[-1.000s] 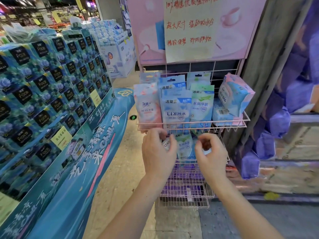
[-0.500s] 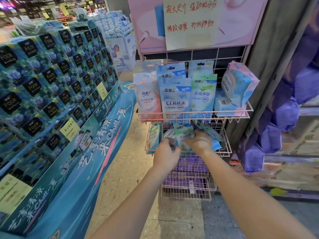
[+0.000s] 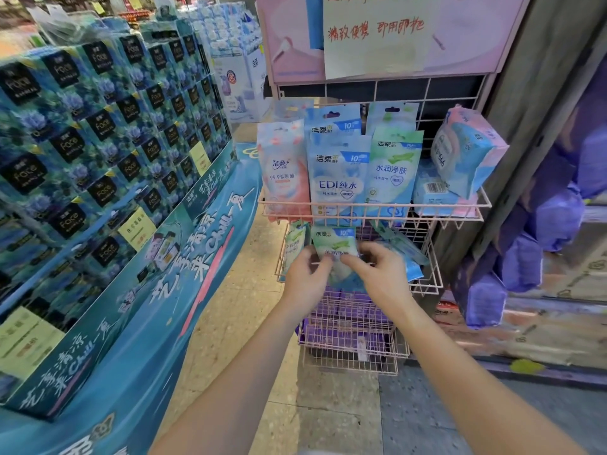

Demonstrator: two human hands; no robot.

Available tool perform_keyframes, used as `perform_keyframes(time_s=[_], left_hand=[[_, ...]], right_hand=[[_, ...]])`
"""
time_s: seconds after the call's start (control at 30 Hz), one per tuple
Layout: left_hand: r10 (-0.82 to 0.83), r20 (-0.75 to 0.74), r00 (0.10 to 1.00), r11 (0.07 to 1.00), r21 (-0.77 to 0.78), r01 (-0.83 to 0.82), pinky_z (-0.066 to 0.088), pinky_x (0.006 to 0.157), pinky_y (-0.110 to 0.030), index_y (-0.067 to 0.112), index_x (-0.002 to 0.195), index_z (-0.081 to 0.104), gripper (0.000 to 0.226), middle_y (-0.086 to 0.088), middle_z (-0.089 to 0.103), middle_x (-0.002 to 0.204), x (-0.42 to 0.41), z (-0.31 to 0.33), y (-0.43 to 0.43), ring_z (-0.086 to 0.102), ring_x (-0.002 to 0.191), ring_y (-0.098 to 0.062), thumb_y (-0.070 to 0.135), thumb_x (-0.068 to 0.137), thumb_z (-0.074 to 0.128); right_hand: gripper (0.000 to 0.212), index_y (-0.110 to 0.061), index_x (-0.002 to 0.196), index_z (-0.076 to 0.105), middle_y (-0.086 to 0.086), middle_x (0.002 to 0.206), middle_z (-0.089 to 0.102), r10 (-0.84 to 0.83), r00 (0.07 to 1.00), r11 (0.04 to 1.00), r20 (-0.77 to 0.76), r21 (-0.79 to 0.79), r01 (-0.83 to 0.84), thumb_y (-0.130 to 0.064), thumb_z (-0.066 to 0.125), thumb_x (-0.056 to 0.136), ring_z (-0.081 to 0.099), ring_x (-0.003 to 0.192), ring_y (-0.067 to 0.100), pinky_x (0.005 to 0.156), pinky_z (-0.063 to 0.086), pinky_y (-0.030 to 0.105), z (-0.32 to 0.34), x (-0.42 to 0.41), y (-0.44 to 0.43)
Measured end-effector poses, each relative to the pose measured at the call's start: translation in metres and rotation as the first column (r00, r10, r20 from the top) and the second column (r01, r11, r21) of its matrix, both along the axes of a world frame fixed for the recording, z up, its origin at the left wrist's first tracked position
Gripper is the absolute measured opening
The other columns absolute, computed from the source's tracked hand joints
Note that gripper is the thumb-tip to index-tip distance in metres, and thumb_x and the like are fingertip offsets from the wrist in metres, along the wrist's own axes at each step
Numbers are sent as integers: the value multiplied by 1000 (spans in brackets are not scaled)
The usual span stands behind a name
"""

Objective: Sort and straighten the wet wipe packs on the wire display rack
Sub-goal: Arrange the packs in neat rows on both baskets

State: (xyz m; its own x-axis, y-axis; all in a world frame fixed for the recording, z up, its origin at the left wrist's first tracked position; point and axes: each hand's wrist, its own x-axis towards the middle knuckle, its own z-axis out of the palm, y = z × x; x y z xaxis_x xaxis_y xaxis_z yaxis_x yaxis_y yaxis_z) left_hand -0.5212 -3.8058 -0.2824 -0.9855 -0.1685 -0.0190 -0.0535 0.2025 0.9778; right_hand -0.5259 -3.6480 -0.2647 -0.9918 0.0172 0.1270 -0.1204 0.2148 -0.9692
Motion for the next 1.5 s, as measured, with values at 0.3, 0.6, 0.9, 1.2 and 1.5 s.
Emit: perform_keyframes(time_s=[0.3, 0.6, 0.9, 1.2, 1.5], left_hand=[[48, 108, 993, 998, 41, -53, 51, 66, -36, 28, 99, 56, 11, -12, 73, 100, 11, -14, -8, 72, 82, -26, 37, 104, 60], [23, 122, 992, 986, 162, -43, 59, 61, -21, 24, 116, 57, 12, 3, 77, 107, 13, -16, 0, 78, 85, -8, 25, 104, 61], [98, 154, 983, 984, 135, -120, 62, 72, -39, 32, 104, 57, 9, -3, 76, 106, 15, -26, 7, 77, 93, -21, 25, 102, 62], [95, 38, 995, 972, 213, -101, 63, 85, -44, 32, 112, 57, 16, -3, 77, 109, 22, -21, 20, 76, 97, -20, 21, 103, 63], [60, 145, 988, 897, 427, -117, 62, 89, -41, 35, 120, 62, 26, 0, 78, 115, 24, -13, 9, 76, 105, -21, 34, 95, 69]], right_hand=[[59, 0, 128, 59, 22, 117, 59, -407, 891, 680, -202, 585, 443, -26, 81, 79, 56, 107, 45, 93, 45, 48, -31, -30, 69], [10, -10, 93, 77, 11, 90, 71, -127, 913, 461, -388, 792, 400, -17, 74, 87, 62, 85, 38, 73, 41, 41, -38, -39, 81], [10, -2, 96, 68, 17, 129, 68, 104, 949, 720, -296, 681, 134, -1, 72, 87, 59, 124, 39, 105, 48, 51, -56, -3, 51], [16, -11, 99, 67, -1, 108, 67, -63, 926, 892, -373, 395, 220, -26, 65, 97, 61, 102, 16, 81, 52, 32, -34, 18, 11], [31, -19, 125, 73, 2, 135, 57, 114, 955, 900, -272, 436, 17, -8, 62, 98, 50, 122, 19, 101, 34, 23, -30, 25, -14]])
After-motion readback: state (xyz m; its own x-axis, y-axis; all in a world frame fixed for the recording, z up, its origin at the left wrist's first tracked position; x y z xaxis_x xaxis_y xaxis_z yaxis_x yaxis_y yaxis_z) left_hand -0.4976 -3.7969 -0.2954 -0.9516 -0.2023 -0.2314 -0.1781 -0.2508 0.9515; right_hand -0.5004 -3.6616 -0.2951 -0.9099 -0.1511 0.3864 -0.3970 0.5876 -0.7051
